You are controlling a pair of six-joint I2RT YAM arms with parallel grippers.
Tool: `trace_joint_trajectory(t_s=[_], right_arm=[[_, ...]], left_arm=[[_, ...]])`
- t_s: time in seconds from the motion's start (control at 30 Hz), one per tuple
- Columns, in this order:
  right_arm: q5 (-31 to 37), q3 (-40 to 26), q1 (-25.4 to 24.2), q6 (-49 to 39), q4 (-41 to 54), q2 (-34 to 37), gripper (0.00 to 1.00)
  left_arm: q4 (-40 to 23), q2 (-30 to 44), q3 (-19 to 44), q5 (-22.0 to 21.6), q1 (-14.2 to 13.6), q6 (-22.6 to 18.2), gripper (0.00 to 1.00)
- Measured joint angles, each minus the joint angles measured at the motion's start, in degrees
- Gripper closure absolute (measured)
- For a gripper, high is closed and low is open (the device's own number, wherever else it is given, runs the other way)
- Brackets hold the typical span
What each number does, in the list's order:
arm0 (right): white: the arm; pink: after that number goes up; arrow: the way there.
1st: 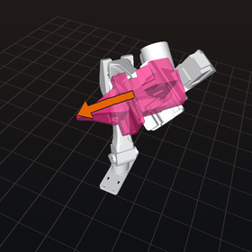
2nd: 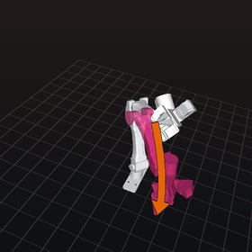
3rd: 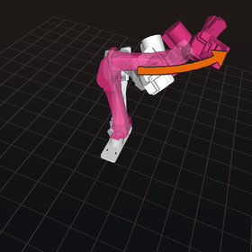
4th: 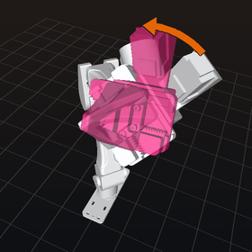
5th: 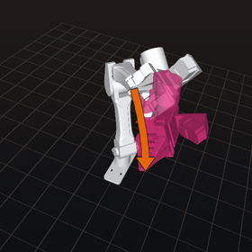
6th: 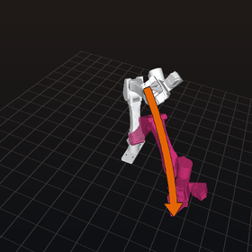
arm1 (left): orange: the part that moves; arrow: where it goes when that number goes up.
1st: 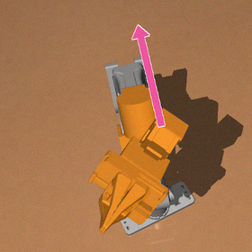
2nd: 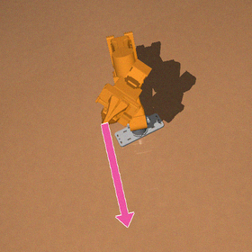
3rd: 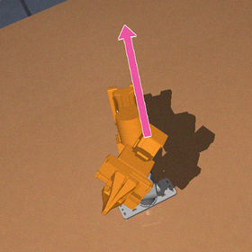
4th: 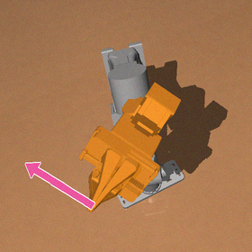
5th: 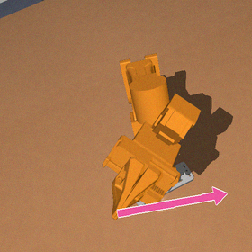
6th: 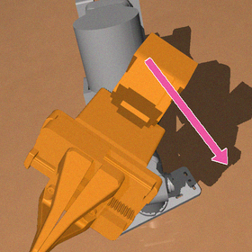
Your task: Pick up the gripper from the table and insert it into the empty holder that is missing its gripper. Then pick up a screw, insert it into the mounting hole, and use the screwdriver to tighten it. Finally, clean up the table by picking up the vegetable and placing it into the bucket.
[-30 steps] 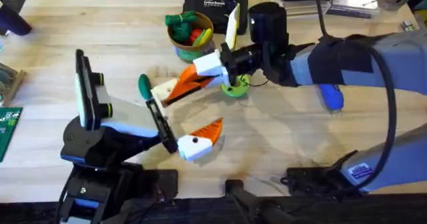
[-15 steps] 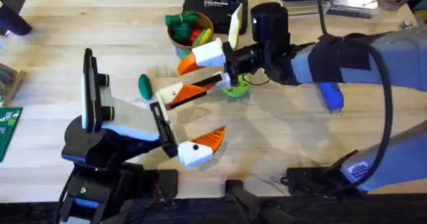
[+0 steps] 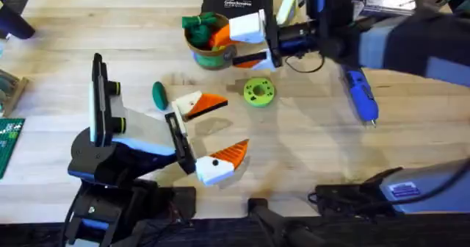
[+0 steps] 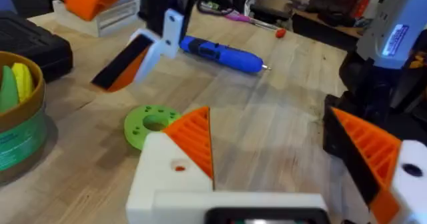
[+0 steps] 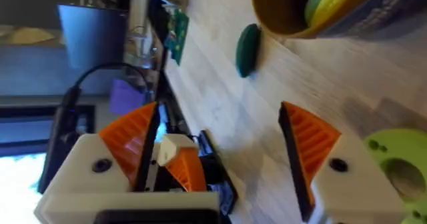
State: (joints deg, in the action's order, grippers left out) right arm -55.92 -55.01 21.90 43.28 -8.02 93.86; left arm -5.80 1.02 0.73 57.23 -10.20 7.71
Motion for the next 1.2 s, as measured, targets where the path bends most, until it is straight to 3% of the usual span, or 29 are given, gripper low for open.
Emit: trace_joint_trajectory(t_s=[0.1, 0.23, 0.43, 0.6, 0.77, 1.0, 1.13, 1.2], right_arm=[[7.76, -3.41, 0.07, -9.9, 17.79, -4.77, 0.008], [22.47, -6.48, 1.5, -21.93, 34.24, -10.62, 0.007], [42.33, -7.11, 5.58, -32.4, 48.74, -13.13, 0.007], [47.78, -7.1, 7.55, -35.26, 50.83, -10.69, 0.039], [49.75, -7.11, 10.21, -36.85, 49.54, -7.01, 0.327], [51.17, -7.1, 14.25, -37.87, 47.28, -2.57, 0.479], [52.64, -7.1, 15.34, -38.24, 45.17, -0.84, 0.645], [53.11, -7.1, 15.49, -38.26, 44.23, -0.44, 0.667]], left_arm=[[0.0, 0.0, 0.0, 0.01, 0.0, 0.0, 0.015], [0.0, 0.0, 0.0, 0.02, 0.0, -0.01, 0.016], [0.0, 0.0, 0.0, 0.02, 0.0, -0.01, 0.015], [0.0, 0.0, 0.0, 0.02, 0.0, 0.01, 0.016], [0.0, 0.0, 0.0, 0.02, 0.0, -0.01, 0.015], [0.0, 0.0, 0.0, 0.02, 0.0, -0.01, 0.015], [0.0, 0.0, 0.0, 0.02, 0.0, -0.01, 0.015], [0.0, 0.0, 0.0, 0.02, 0.0, -0.01, 0.015]])
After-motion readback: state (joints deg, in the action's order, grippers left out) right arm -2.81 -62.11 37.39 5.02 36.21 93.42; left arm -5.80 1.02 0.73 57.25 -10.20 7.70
